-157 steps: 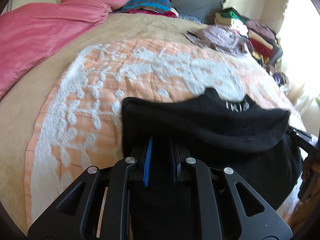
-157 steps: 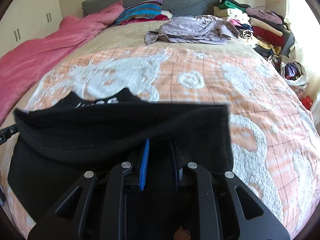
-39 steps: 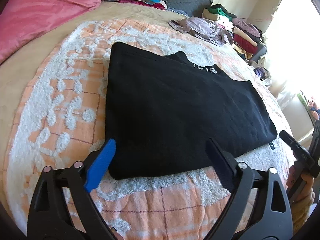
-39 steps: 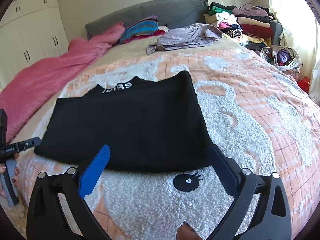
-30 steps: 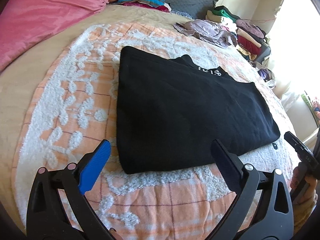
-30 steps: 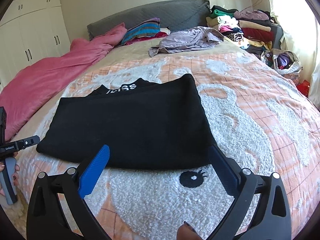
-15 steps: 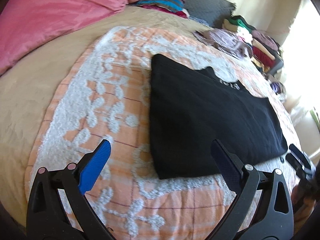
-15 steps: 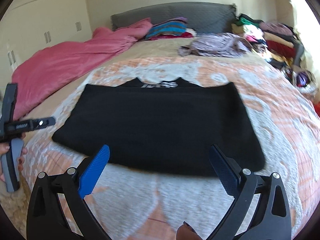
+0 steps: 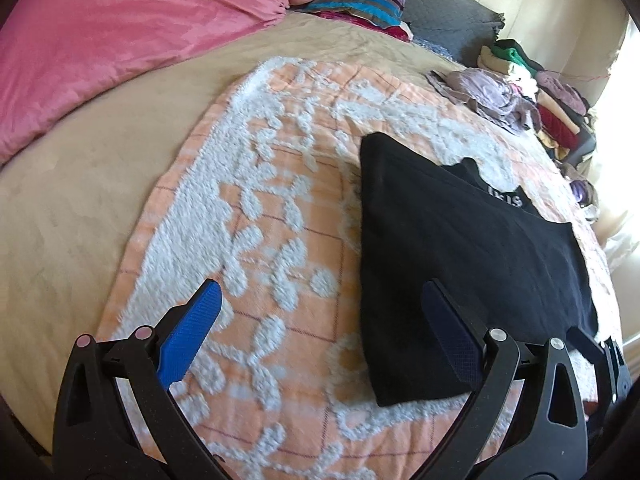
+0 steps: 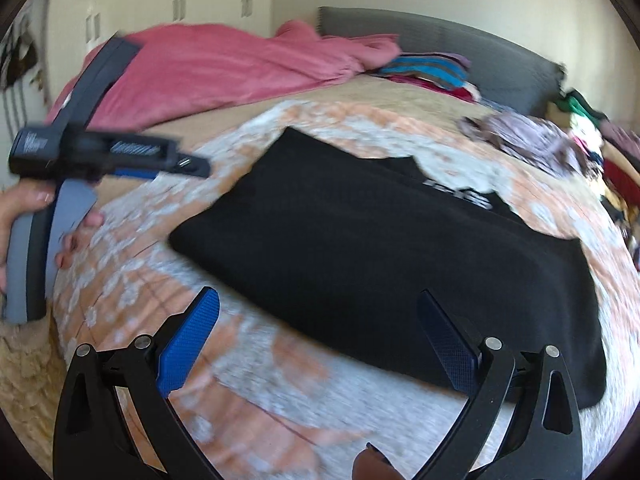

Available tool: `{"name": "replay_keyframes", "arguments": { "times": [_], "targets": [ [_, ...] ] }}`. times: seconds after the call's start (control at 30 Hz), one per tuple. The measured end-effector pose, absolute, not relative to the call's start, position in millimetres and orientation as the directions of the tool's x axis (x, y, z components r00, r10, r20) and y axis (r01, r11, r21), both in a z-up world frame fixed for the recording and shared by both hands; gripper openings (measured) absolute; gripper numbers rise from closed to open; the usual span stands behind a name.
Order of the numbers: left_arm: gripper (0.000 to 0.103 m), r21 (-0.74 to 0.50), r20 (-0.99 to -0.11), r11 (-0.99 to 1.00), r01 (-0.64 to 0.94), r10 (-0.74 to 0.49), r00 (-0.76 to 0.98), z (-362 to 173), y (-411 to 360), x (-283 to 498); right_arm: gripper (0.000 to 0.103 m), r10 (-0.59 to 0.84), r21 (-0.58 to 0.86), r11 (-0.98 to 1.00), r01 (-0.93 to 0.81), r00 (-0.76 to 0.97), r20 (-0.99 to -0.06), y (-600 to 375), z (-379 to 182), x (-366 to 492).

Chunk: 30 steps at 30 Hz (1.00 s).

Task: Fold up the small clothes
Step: 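Move both open tools to one side edge of the folded black shirt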

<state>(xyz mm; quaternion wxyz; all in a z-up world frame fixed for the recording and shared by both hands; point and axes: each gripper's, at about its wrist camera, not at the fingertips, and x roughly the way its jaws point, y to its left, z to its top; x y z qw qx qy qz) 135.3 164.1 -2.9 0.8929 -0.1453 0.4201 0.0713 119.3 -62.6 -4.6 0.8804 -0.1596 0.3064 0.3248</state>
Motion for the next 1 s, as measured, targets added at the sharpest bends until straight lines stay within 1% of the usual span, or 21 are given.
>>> {"name": "replay_keyframes", "arguments": {
  "times": [0.23,0.47,0.63,0.73,0.9,0.93,0.97,1.0],
  "targets": [
    [0.093,-0.156,-0.783,0.953,-0.259,0.04,0.621,-4,166,150,0.098,0.442,-0.206,0.658,-0.724,0.593,-0.673,-21,-21,114],
    [0.093,-0.141,-0.787,0.955,-0.262,0.053,0.614,-6,166,169,0.098,0.378,-0.334,0.601,-0.726,0.627,-0.682,11,-36,120],
    [0.093,-0.135,-0.798,0.956,-0.26,0.051,0.6,-10,165,185,0.098,0.345,-0.409,0.575,-0.709,0.663,-0.664,32,-41,128],
    [0.093,-0.126,-0.802,0.958,-0.257,0.054,0.595,-11,165,193,0.098,0.34,-0.424,0.566,-0.707,0.669,-0.66,42,-42,133],
    [0.093,-0.138,-0.814,0.956,-0.261,0.041,0.58,-15,168,207,0.096,0.348,-0.456,0.573,-0.681,0.706,-0.617,45,-38,135],
    [0.093,-0.139,-0.816,0.955,-0.261,0.039,0.576,-16,169,209,0.094,0.353,-0.458,0.576,-0.678,0.711,-0.608,43,-36,136],
    [0.093,-0.141,-0.819,0.955,-0.26,0.035,0.572,-17,169,211,0.08,0.365,-0.455,0.575,-0.68,0.71,-0.602,43,-34,136],
    [0.093,-0.148,-0.821,0.955,-0.258,0.026,0.57,-17,169,213,0.069,0.379,-0.446,0.574,-0.686,0.706,-0.598,41,-31,134]
  ]
}}
